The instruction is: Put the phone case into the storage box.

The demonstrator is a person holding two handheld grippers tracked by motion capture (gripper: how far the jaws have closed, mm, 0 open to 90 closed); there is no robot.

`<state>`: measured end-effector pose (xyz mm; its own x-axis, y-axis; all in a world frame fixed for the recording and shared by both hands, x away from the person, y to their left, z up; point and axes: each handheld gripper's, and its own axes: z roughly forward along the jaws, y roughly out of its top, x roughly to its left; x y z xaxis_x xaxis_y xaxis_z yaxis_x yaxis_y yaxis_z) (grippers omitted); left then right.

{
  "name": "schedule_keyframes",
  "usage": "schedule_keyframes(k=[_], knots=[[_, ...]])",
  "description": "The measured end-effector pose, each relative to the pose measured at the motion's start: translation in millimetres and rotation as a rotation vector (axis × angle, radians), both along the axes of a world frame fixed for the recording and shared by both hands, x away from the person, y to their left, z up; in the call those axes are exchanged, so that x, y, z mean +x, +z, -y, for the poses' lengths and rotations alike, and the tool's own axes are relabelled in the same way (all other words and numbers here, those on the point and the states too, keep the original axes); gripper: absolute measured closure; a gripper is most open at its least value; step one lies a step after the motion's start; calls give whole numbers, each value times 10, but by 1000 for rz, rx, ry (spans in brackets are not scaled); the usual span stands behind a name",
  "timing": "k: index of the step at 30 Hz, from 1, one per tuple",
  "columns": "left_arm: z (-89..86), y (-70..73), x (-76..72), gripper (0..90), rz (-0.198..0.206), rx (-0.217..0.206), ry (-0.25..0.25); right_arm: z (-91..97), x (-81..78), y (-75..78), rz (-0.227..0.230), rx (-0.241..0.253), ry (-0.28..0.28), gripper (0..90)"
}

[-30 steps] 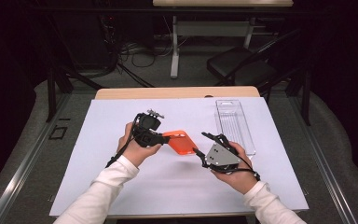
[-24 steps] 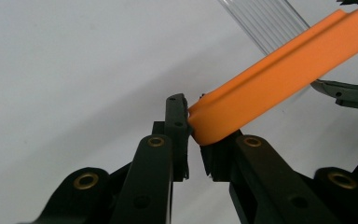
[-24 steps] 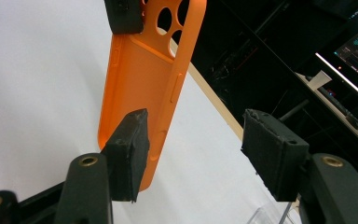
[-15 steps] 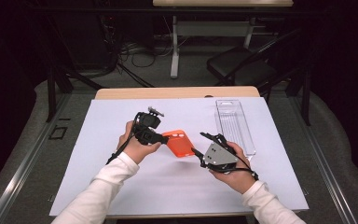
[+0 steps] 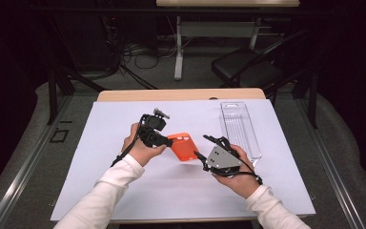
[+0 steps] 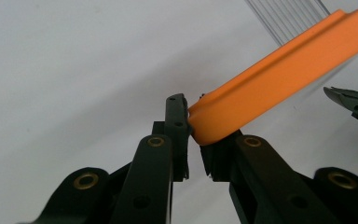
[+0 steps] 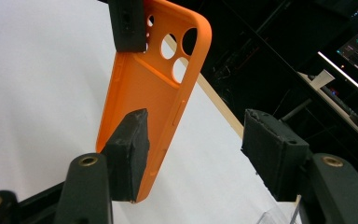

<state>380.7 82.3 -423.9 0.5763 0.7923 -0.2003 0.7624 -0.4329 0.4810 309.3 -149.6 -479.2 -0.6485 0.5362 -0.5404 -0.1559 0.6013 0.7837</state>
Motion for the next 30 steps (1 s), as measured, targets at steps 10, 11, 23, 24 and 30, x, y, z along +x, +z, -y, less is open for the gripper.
schedule_keyframes(k=[10,11,23,24,30], knots=[[66,-25,12,820,2,8,-7,-41,14,-3,-11,11,-3,444],[72,-28,12,820,0,6,-7,-51,13,-1,4,5,-5,445],[157,-66,17,820,-2,16,-19,-144,35,36,14,-6,4,457],[163,-69,17,820,-1,18,-21,-149,41,33,11,-4,5,458],[208,-73,4,820,-2,22,-30,-185,58,23,-33,-19,7,513]])
